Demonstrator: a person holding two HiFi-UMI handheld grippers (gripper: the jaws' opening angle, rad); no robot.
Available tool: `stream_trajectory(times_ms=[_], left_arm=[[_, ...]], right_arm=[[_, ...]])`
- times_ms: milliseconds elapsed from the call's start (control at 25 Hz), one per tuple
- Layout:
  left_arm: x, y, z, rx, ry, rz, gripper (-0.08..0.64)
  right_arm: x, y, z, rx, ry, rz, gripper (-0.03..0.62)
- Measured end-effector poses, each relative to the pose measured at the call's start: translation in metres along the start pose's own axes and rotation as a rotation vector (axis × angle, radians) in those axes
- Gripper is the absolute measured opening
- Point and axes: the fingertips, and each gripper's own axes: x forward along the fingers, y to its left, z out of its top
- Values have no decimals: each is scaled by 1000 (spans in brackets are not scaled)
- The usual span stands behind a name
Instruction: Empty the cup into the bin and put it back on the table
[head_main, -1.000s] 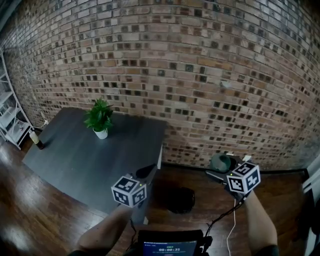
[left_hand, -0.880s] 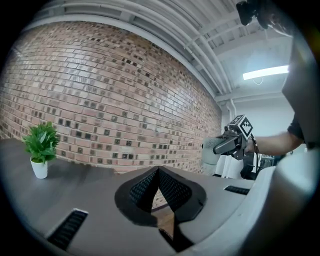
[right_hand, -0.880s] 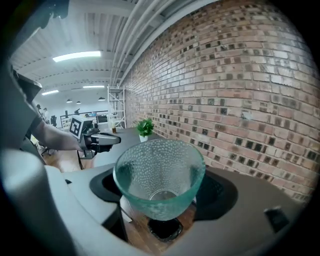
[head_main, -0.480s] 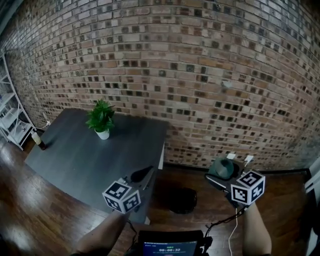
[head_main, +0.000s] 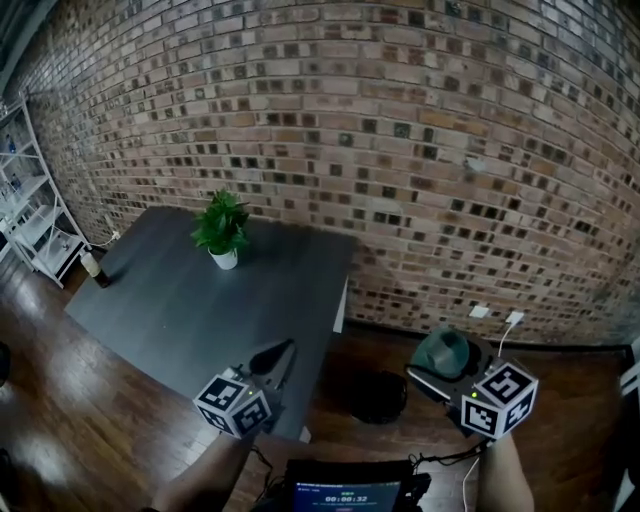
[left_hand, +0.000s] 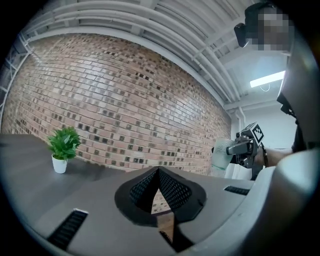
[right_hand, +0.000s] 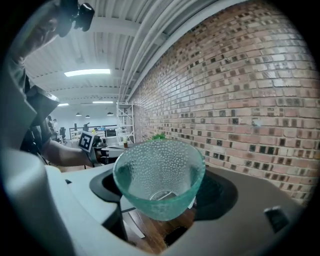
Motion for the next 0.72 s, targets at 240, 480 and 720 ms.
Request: stream_trajectory(times_ms=[240,480,720], left_arm=[[-24,2,5,5,-26,39,2],[-55,9,9,32,-17,122,2],[-83,8,12,65,-19,194,2]], right_arm=[[9,31,10,9,-31,87,402],[27,63,6,-22,-35,189,402],[42,80,-1,-26,-23,283,402]])
